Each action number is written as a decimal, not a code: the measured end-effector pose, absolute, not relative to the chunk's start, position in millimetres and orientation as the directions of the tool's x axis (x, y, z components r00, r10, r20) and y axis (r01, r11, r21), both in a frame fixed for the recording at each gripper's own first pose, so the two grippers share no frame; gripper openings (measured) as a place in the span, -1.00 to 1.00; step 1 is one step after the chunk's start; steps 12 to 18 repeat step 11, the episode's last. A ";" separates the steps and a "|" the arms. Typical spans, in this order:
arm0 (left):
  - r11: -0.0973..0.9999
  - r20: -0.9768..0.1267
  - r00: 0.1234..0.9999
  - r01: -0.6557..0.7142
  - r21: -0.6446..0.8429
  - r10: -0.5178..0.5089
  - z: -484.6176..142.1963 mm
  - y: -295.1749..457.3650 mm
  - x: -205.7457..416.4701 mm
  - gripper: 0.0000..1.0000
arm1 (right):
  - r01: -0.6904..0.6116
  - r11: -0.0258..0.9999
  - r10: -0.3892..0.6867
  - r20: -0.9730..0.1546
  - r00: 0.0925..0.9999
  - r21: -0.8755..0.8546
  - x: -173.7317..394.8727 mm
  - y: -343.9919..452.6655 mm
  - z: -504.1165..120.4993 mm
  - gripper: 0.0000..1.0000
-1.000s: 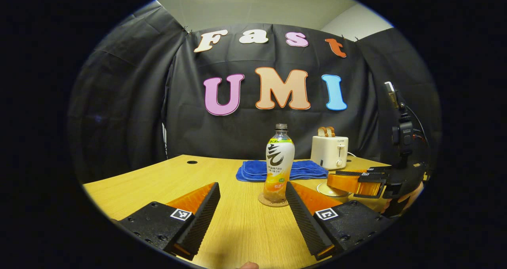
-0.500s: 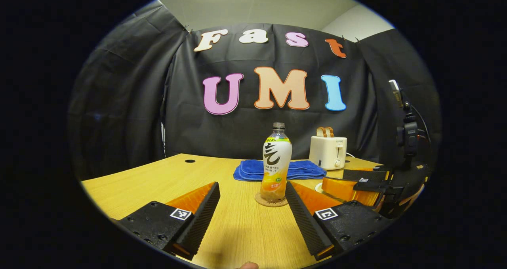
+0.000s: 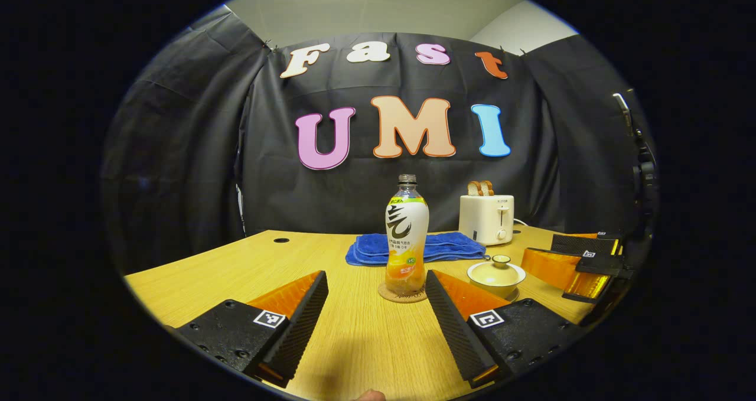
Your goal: Open the teacup lid with one hand, grasp the water bottle and pour water into the teacup with the other hand; after pouring, place the water bottle on the coaster and then close the teacup lid.
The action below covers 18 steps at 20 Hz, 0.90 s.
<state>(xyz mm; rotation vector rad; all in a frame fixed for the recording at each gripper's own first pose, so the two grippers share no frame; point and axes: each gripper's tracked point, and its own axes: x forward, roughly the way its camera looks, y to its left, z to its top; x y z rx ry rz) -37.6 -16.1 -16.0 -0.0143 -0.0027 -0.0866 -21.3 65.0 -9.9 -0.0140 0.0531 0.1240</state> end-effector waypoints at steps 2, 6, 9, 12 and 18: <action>0.996 -0.003 0.996 0.087 -0.008 -0.087 -18.5 -17.0 -40.6 0.93 | -0.119 0.993 0.119 -0.051 0.992 0.003 -28.4 61.9 -9.0 0.97; 0.997 -0.003 0.997 0.083 -0.008 -0.083 -18.6 -18.5 -44.5 0.94 | -0.103 0.995 0.104 -0.046 0.994 0.018 -38.4 59.5 -8.3 1.00; 0.997 -0.010 0.997 0.077 -0.008 -0.077 -20.3 -17.9 -45.4 0.93 | -0.093 0.996 0.093 -0.006 0.996 -0.001 -44.0 59.7 -1.3 1.00; 0.997 -0.004 0.997 0.071 -0.008 -0.071 -19.0 -17.0 -45.6 0.94 | -0.072 0.997 0.072 0.005 0.997 0.002 -44.4 55.1 -0.7 1.00; 0.997 -0.004 0.997 0.071 -0.008 -0.071 -19.0 -17.0 -45.6 0.94 | -0.072 0.997 0.072 0.005 0.997 0.002 -44.4 55.1 -0.7 1.00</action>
